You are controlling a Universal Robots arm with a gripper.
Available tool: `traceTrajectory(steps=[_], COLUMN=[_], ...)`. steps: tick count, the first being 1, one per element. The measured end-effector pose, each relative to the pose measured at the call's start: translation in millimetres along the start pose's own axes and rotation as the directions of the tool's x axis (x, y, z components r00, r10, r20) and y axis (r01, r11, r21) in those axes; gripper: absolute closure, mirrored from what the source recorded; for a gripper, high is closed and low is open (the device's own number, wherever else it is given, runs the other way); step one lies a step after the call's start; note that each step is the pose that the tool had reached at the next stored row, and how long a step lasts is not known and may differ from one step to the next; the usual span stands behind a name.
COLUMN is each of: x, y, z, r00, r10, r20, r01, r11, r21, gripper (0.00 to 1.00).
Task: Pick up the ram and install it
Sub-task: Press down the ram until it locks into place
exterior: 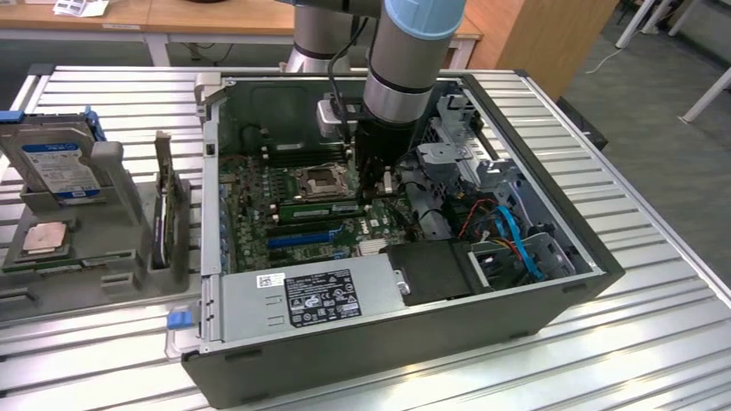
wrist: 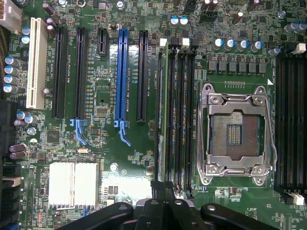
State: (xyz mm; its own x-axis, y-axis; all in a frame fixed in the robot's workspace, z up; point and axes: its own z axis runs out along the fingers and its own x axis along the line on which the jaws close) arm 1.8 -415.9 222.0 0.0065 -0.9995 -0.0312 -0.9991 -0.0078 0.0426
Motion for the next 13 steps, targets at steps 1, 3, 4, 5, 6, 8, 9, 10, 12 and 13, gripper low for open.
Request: traceTrajectory(steps=[1, 3, 4, 5, 6, 8, 9, 10, 12, 13], x=[0.0, 0.0, 0.0, 0.0, 0.0, 0.0, 0.0, 0.0, 0.0, 0.0], y=[0.0, 0.0, 0.0, 0.0, 0.0, 0.0, 0.0, 0.0, 0.0, 0.0], z=[0.0, -0.1, -0.1, -0.1, -0.1, -0.1, -0.1, -0.1, -0.1, -0.1], r00=[1.0000, 1.0000, 1.0000, 1.0000, 1.0000, 1.0000, 1.0000, 1.0000, 1.0000, 1.0000], r10=[0.000, 0.000, 0.000, 0.000, 0.000, 0.000, 0.000, 0.000, 0.000, 0.000], r20=[0.0000, -0.0003, -0.0003, -0.0004, -0.0003, -0.0004, -0.0003, -0.0003, -0.0003, -0.0003], r01=[0.000, 0.000, 0.000, 0.000, 0.000, 0.000, 0.000, 0.000, 0.000, 0.000], r11=[1.0000, 1.0000, 1.0000, 1.0000, 1.0000, 1.0000, 1.0000, 1.0000, 1.0000, 1.0000], r21=[0.0001, 0.0000, -0.0001, 0.0000, 0.0000, 0.0000, 0.0000, 0.0000, -0.0001, 0.0000], gripper=[0.90, 0.90, 0.90, 0.90, 0.90, 0.90, 0.90, 0.90, 0.90, 0.90])
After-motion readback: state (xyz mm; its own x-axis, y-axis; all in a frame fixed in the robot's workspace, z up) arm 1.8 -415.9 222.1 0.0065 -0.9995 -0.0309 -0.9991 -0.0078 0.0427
